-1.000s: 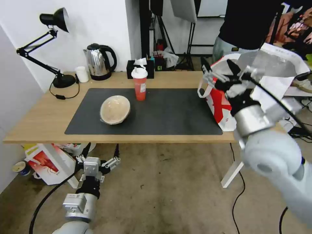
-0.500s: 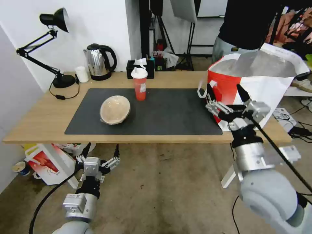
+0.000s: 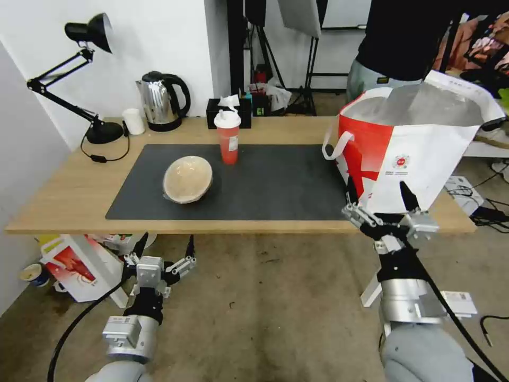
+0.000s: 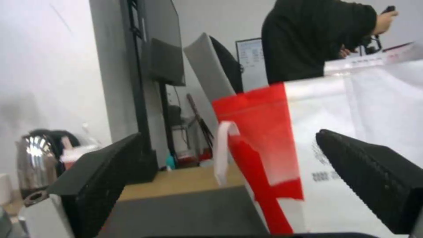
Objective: Pick up the trash from the table and place it into the takeout bag.
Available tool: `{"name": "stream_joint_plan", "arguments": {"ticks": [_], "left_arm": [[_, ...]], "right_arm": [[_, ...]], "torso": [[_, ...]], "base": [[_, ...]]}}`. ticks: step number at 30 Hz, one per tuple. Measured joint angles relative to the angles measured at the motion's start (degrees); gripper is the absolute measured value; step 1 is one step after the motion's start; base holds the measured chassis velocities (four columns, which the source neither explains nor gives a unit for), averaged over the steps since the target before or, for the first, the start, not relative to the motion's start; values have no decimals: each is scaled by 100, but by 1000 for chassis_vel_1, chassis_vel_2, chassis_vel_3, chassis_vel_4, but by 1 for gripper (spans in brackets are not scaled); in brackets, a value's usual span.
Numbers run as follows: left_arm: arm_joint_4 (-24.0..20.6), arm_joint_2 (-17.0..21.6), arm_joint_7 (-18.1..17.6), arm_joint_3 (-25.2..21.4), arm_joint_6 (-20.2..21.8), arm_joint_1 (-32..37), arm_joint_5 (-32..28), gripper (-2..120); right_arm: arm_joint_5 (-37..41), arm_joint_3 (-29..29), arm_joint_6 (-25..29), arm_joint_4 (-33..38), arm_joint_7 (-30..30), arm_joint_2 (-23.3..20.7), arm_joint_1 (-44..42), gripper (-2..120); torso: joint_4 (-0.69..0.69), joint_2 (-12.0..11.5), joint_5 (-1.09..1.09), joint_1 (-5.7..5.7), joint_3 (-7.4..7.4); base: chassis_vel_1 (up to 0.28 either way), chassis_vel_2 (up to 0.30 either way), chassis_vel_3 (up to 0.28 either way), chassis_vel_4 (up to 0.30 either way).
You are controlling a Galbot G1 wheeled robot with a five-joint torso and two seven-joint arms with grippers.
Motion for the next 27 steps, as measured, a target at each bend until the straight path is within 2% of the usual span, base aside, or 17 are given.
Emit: {"name": "stream_joint_plan", "arguments": {"ticks": [13, 27], "left_arm": [[0, 0, 0, 0, 0, 0, 0, 100], [0, 0, 0, 0, 0, 0, 0, 100]], "right_arm": [[-392, -147, 105, -340, 371, 155, -527, 100], [-739, -239, 316, -679, 340, 129, -873, 100]], "torso": [[0, 0, 0, 1, 1], [1, 0, 0, 1, 0]], "base": [[0, 0, 0, 0], [0, 0, 0, 0]]}}
